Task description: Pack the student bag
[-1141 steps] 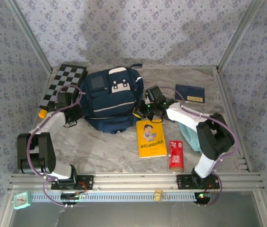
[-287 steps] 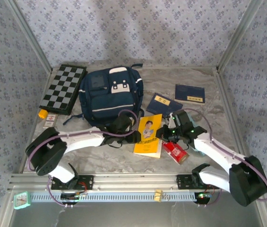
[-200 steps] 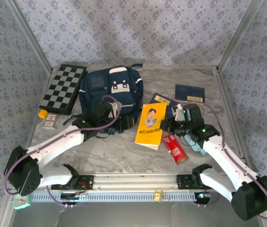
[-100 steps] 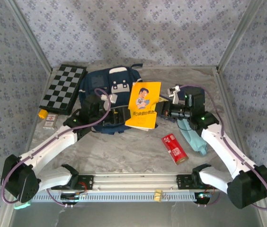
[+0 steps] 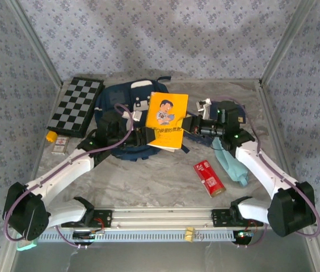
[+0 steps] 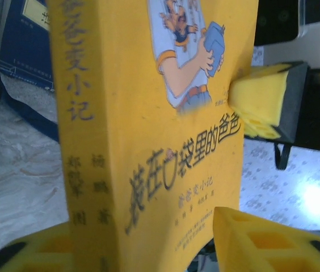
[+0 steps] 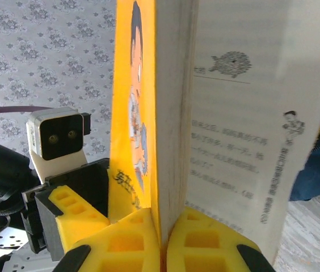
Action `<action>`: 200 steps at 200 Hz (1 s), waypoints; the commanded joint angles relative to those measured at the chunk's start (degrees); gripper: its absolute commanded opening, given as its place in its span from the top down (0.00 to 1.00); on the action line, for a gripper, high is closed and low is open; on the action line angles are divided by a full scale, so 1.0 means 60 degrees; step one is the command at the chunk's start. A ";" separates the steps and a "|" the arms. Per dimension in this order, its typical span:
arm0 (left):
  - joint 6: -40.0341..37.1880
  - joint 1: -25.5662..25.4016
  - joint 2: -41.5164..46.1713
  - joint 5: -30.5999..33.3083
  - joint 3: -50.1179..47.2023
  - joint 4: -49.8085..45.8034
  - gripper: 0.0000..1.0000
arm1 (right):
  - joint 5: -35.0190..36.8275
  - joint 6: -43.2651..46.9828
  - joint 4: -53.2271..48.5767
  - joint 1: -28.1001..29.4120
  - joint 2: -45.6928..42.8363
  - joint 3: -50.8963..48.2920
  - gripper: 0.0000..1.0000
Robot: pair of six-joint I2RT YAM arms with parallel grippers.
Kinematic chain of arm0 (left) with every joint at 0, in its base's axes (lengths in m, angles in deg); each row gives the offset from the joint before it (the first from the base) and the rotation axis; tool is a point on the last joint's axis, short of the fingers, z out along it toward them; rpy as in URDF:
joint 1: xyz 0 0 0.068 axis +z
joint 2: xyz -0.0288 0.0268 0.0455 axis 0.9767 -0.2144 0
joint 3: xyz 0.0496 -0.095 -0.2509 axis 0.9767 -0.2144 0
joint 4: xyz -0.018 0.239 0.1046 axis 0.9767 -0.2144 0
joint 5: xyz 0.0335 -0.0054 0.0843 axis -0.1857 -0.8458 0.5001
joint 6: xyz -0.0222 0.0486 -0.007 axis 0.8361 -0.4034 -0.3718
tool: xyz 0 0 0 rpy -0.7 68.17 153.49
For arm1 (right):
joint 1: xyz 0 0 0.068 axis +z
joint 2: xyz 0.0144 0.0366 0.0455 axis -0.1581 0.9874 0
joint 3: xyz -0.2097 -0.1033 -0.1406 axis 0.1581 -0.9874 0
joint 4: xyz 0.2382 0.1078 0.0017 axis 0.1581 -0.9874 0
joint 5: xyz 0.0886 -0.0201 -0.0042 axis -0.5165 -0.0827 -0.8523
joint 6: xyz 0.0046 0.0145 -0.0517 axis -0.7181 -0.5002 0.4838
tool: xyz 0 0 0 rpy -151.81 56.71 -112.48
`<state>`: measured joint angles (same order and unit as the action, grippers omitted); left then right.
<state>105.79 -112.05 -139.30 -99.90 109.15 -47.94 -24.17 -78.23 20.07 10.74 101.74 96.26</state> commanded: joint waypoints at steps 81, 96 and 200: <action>0.0446 -0.0012 -0.0146 0.0184 0.0643 0.1317 1.00 | 0.0092 0.0882 -0.1137 -0.0381 -0.0128 0.0356 0.58; 0.0694 -0.0013 -0.0113 0.0375 0.0641 0.1660 1.00 | 0.0384 0.0842 -0.1638 -0.0554 -0.0236 0.0189 0.29; 0.1757 -0.0167 -0.0431 0.0815 0.0744 0.3572 1.00 | -0.0157 -0.2404 0.3241 0.0459 0.0255 -0.0520 0.00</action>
<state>116.45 -112.47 -141.84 -95.66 110.26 -32.86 -23.62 -85.79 27.41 12.33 102.70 92.42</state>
